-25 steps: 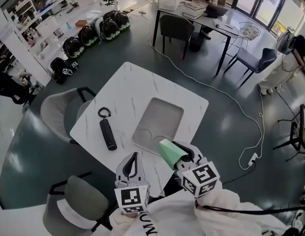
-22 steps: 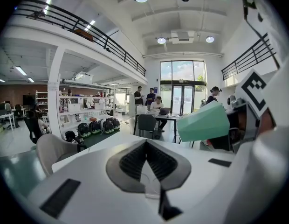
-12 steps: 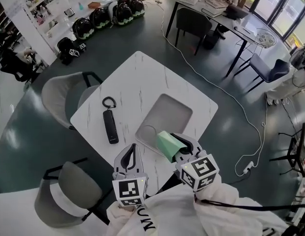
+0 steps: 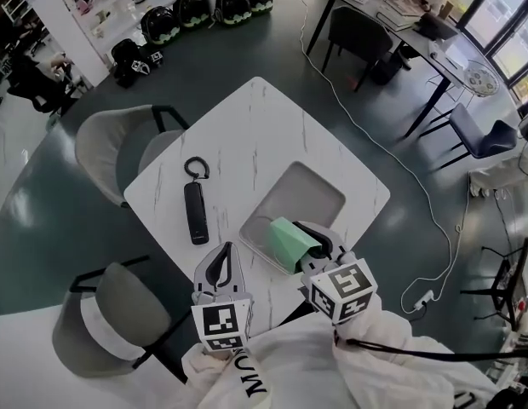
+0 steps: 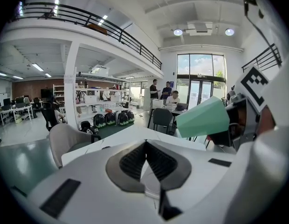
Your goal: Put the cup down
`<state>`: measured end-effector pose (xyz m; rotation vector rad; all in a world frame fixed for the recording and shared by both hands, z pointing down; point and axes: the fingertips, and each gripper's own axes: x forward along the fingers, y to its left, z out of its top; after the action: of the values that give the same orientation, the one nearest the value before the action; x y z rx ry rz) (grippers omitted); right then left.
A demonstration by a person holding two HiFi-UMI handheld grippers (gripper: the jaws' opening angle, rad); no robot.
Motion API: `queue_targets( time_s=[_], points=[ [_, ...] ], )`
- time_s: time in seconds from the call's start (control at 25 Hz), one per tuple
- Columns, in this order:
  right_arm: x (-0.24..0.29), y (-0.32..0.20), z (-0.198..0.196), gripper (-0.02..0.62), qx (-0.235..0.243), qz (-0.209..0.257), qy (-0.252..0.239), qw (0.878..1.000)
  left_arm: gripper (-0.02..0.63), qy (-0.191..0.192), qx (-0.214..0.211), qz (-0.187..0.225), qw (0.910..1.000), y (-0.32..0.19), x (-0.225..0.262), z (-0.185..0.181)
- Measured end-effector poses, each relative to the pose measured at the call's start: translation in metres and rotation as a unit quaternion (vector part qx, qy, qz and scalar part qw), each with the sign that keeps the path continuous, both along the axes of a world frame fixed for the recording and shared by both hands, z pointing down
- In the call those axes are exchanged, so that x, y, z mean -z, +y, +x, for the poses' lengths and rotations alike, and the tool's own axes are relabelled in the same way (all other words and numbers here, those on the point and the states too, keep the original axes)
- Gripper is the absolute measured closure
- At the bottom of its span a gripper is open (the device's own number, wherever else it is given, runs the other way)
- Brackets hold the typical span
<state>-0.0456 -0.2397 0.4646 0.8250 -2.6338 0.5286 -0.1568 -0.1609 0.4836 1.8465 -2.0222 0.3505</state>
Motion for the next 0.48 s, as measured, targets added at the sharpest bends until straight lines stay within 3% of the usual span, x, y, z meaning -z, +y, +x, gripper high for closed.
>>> queue_targets(
  time_s=[0.48],
  points=[
    [-0.047, -0.024, -0.018, 0.574, 0.044, -0.031, 0.052, 0.997, 0.597, 0.008, 0.023, -0.035, 0.9991, -0.021, -0.032, -0.007]
  ],
)
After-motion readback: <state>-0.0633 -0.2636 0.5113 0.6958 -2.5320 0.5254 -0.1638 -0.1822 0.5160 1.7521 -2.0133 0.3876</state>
